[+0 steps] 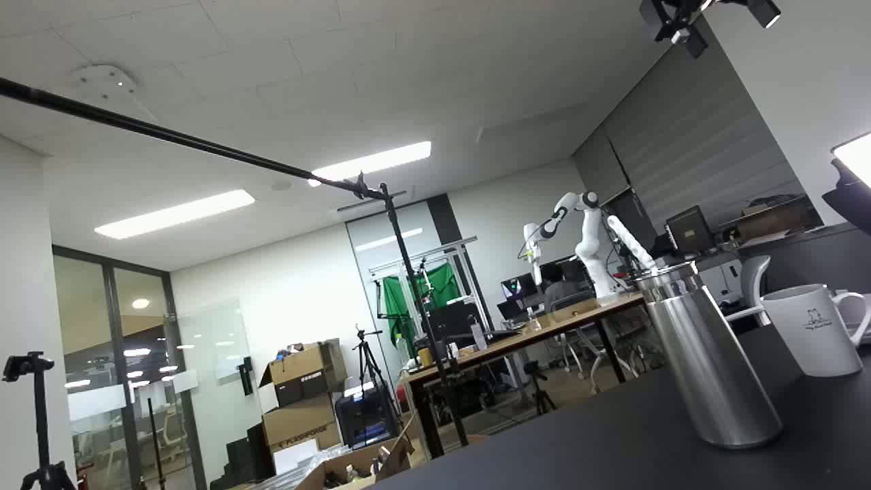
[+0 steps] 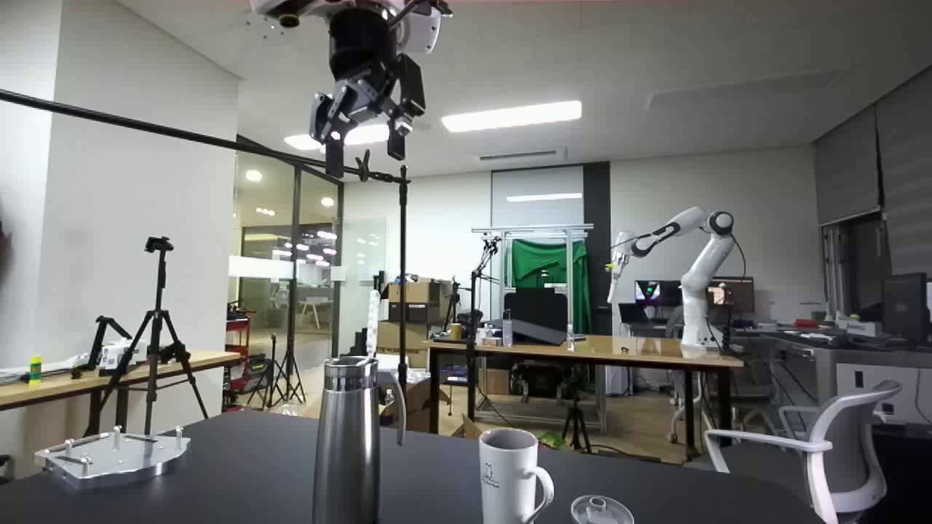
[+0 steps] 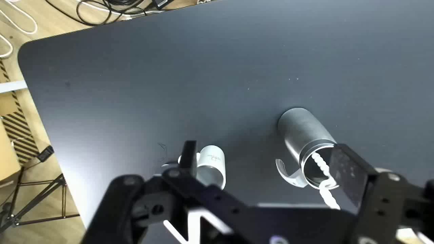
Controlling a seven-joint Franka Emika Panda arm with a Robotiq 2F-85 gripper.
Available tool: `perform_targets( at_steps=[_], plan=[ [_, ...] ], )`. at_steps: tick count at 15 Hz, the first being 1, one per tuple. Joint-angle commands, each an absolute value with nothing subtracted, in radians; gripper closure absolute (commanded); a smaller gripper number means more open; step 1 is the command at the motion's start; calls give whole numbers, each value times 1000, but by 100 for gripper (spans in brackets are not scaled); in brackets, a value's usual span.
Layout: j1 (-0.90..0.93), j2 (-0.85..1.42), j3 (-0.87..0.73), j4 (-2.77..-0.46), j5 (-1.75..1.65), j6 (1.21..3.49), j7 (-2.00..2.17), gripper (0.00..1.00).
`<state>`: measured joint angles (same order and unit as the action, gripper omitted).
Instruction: Move the brush inside the flask up and down
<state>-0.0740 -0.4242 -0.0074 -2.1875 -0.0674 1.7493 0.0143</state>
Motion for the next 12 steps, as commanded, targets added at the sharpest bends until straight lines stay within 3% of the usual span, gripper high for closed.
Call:
perform_targets(
  at_steps=[1, 12],
  plan=[
    [-63, -423, -17, -2186, -71, 1749, 18, 0],
    [-66, -390, -16, -2162, -77, 1763, 25, 0]
  ],
)
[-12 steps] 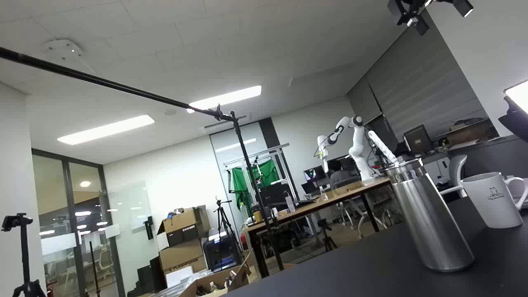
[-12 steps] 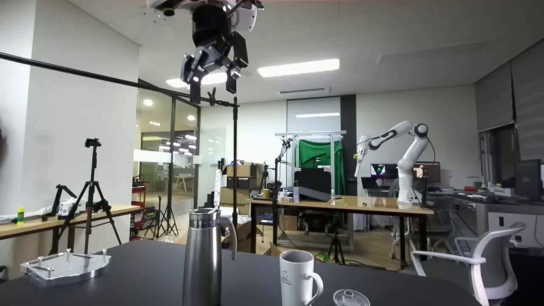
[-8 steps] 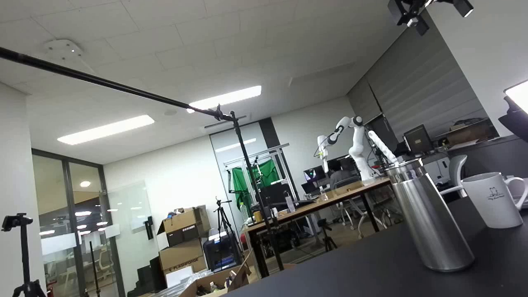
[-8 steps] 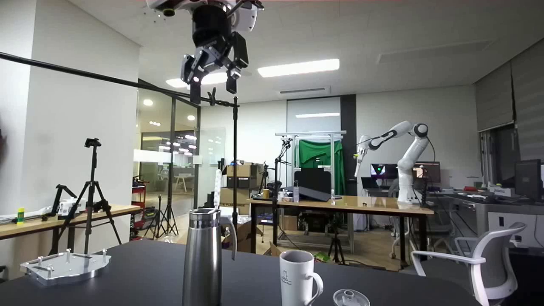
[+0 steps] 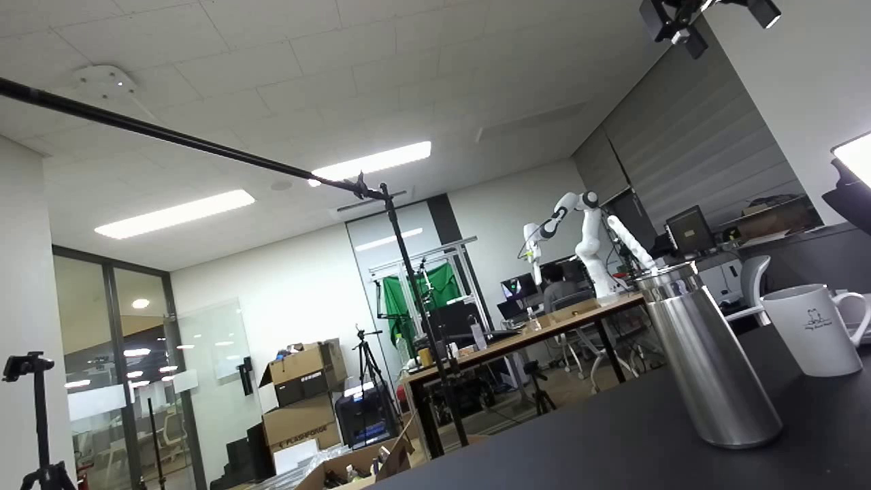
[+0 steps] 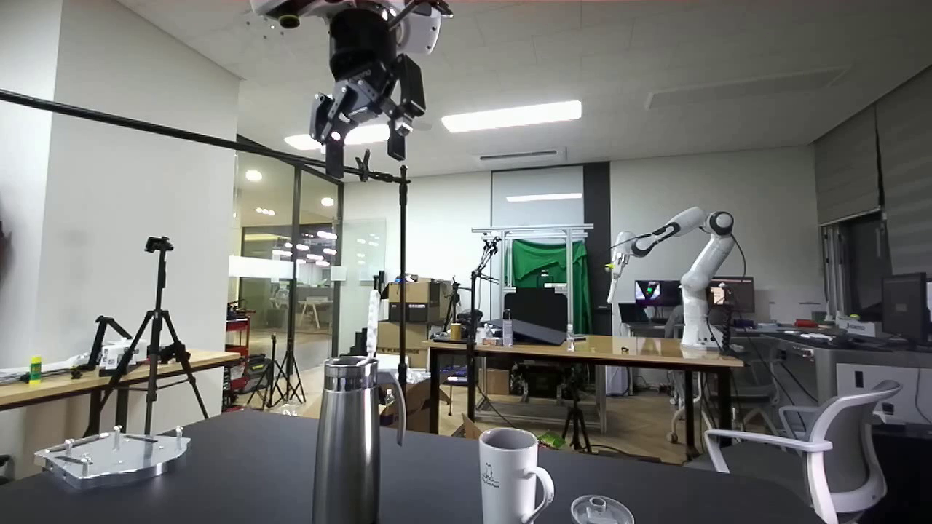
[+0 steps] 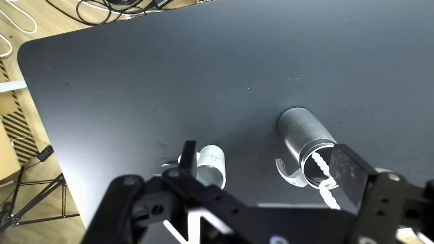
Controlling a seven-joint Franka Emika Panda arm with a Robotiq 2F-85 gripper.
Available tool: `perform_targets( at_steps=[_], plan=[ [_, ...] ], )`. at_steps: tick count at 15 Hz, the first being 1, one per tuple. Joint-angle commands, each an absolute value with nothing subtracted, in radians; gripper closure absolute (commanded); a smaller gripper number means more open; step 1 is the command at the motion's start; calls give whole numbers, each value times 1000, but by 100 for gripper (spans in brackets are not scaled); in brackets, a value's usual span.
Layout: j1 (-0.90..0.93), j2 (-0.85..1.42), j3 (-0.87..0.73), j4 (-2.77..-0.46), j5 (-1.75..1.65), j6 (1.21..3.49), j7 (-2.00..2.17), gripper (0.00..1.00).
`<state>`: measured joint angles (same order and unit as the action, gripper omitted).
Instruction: Move the brush inside the flask up and down
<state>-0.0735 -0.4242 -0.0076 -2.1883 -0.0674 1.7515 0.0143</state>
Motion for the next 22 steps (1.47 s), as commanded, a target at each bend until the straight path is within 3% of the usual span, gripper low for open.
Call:
perform_targets(
  at_steps=[1, 11, 18, 22],
  plan=[
    [-63, -350, -17, -2134, -76, 1778, 17, 0],
    [-9, 112, 24, -1771, -85, 1871, 62, 0],
    [90, 347, 60, -1484, -125, 1548, 47, 0],
    [116, 454, 54, -1374, -156, 1472, 33, 0]
  ],
)
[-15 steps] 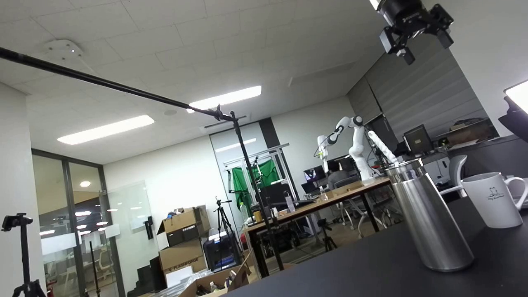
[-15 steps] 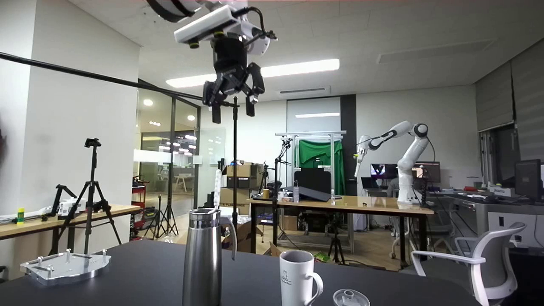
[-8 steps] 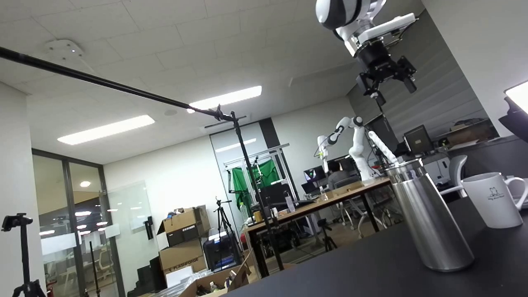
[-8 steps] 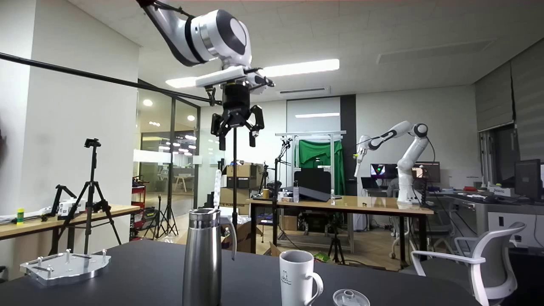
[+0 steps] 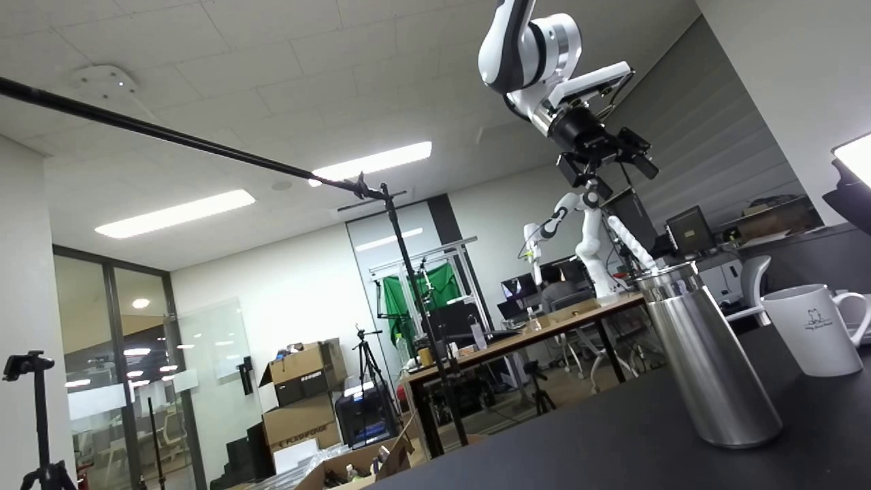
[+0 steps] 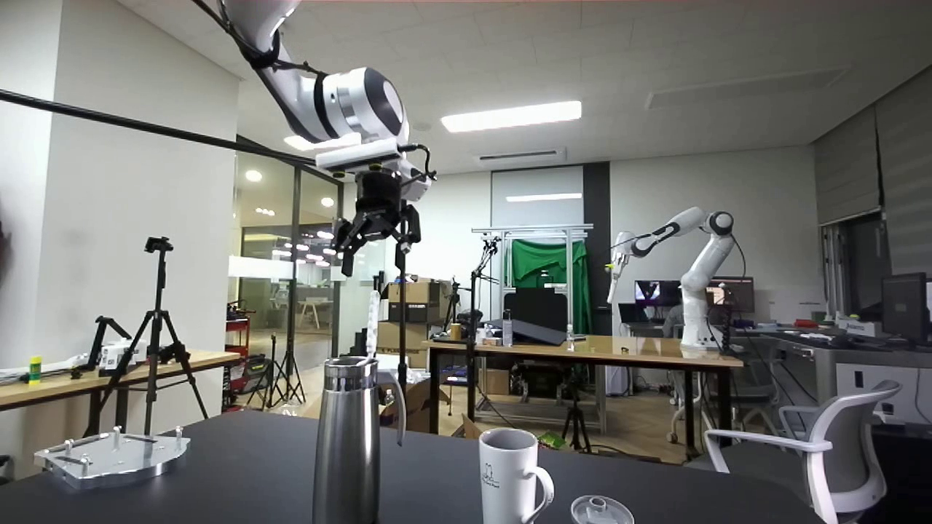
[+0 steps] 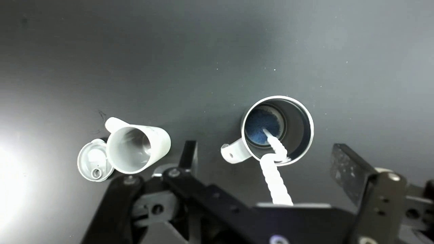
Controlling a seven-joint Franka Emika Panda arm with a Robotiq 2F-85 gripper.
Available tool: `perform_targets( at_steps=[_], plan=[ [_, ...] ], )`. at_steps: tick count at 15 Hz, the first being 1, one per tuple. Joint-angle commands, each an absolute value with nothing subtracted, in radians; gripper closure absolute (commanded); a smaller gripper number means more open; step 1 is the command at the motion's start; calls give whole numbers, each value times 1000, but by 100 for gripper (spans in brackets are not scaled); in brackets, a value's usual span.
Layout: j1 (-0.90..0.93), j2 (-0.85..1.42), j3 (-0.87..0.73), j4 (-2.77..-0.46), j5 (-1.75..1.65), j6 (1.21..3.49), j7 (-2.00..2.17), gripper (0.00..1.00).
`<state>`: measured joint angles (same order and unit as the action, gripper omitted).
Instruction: Move the brush inside the flask up and down
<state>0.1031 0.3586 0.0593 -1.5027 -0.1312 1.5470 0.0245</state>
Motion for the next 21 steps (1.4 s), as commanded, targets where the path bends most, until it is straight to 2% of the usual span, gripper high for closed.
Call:
perform_targets(
  at_steps=[1, 9, 10, 11, 21],
  plan=[
    [119, 476, 53, -1356, -162, 1473, 33, 0],
    [123, 564, 61, -1291, -130, 1518, 0, 0],
    [124, 566, 61, -1292, -128, 1526, 1, 6],
    [125, 563, 62, -1304, -129, 1538, -6, 26],
    [94, 494, 70, -1415, -50, 1603, -49, 95]
  ],
)
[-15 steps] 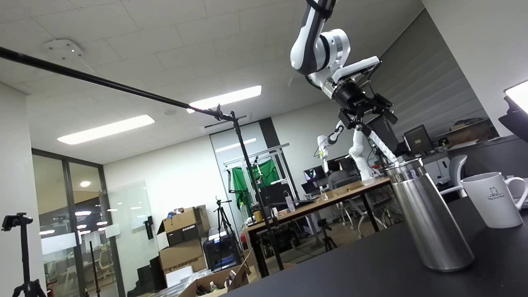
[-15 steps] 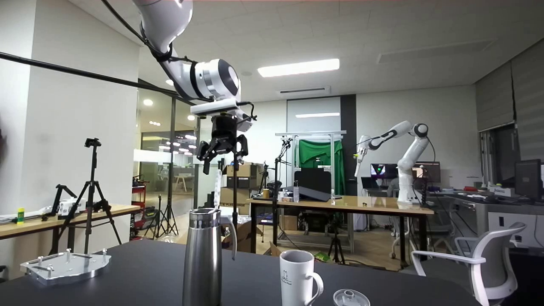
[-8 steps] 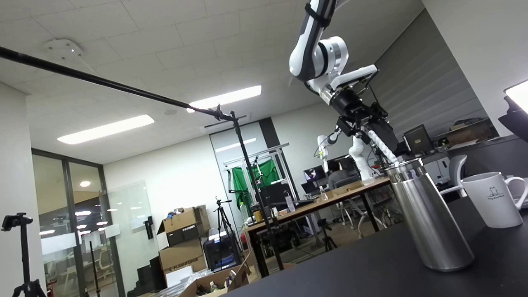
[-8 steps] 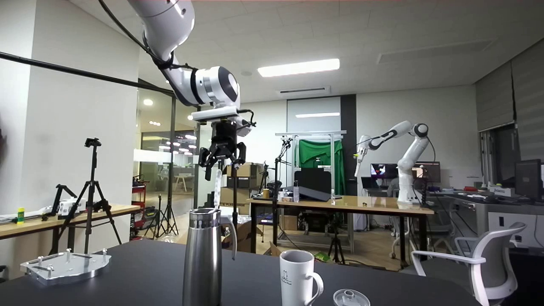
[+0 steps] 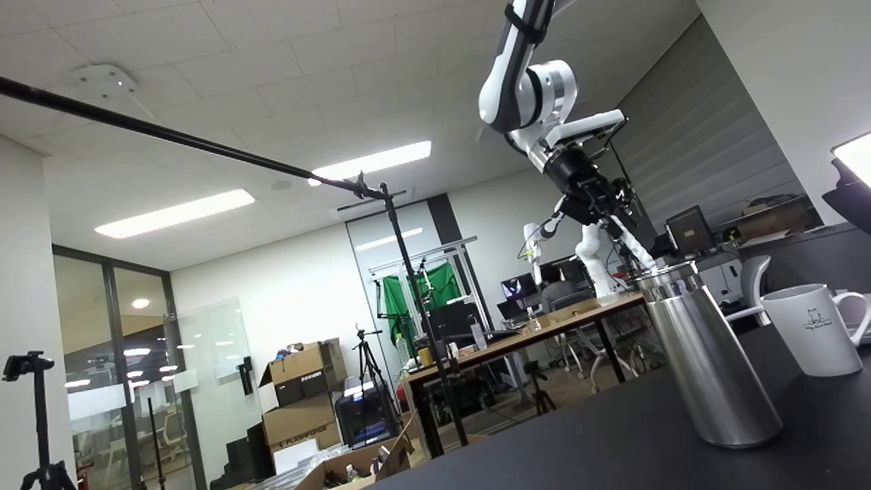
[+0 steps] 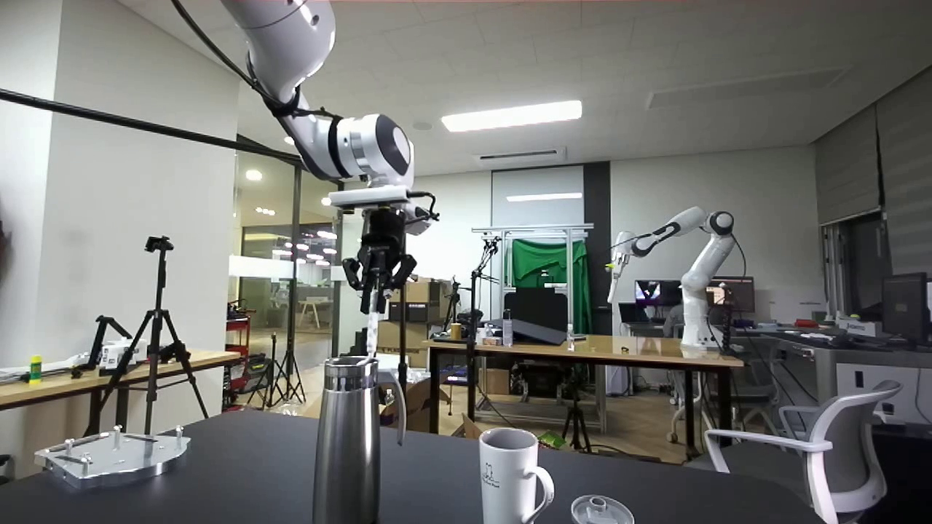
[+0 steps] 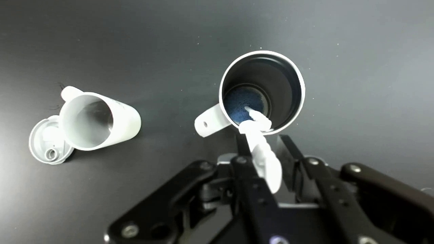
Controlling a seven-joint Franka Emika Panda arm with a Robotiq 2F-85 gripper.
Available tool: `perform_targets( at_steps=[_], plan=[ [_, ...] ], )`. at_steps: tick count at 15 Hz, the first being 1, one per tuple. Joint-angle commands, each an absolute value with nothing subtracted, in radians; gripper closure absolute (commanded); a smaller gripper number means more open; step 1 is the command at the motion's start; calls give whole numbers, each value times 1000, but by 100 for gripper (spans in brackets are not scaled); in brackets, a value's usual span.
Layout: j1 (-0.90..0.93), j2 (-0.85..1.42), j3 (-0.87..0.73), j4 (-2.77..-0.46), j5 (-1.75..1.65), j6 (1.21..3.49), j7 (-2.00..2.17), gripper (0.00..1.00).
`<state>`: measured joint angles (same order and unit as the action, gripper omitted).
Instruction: Move the brush inside the flask up and down
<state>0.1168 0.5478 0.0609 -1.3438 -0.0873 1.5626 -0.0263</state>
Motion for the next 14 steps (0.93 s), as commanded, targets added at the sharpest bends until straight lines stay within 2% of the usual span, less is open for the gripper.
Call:
perform_targets(
  at_steps=[1, 2, 3, 14],
  plan=[
    [90, 481, 70, -1437, -40, 1619, -57, 99],
    [86, 465, 68, -1462, -33, 1634, -65, 100],
    [79, 437, 64, -1500, -33, 1655, -70, 96],
    [48, 85, 50, -1909, -57, 1936, -72, 96]
  ],
)
